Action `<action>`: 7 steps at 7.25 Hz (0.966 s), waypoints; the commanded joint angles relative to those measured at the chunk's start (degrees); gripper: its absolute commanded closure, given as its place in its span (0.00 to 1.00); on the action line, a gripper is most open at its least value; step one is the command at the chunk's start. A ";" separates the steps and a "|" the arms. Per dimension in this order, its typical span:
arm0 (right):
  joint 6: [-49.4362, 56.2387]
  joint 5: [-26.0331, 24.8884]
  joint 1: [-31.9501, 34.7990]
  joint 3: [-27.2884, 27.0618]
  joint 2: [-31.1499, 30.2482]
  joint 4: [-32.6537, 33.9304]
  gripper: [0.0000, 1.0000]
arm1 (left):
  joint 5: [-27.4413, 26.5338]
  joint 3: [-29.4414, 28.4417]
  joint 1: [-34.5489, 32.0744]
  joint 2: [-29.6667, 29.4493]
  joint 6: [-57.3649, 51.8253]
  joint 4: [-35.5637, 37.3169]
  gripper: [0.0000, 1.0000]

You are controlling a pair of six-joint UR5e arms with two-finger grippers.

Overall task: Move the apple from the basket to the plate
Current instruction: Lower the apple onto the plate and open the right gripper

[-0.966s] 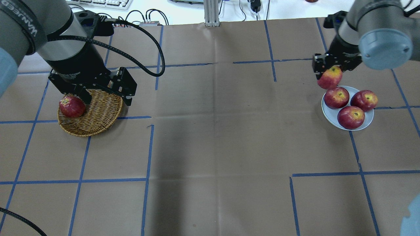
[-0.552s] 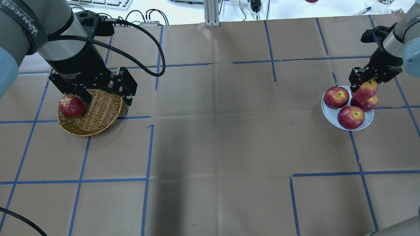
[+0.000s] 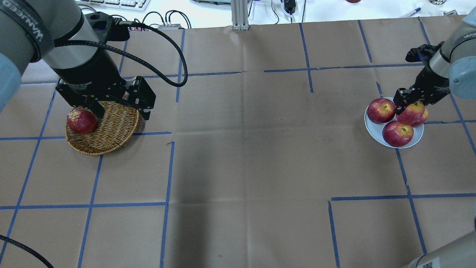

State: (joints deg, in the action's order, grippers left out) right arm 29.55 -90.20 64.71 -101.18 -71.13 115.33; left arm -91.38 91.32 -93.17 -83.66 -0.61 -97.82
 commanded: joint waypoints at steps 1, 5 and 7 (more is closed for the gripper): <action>-0.20 0.03 0.06 0.37 0.02 0.42 0.54 | 0.07 0.00 0.00 -0.01 0.00 0.00 0.01; 0.15 0.29 0.15 1.85 -0.24 0.33 0.00 | 0.15 0.00 0.00 -0.01 0.00 0.00 0.01; -0.03 0.46 2.59 8.94 -3.21 -6.29 0.00 | 0.15 0.00 0.00 -0.01 0.00 0.00 0.01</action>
State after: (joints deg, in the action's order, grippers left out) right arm 29.52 -89.88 65.73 -96.31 -72.53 113.49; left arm -91.23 91.32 -93.16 -83.67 -0.62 -97.82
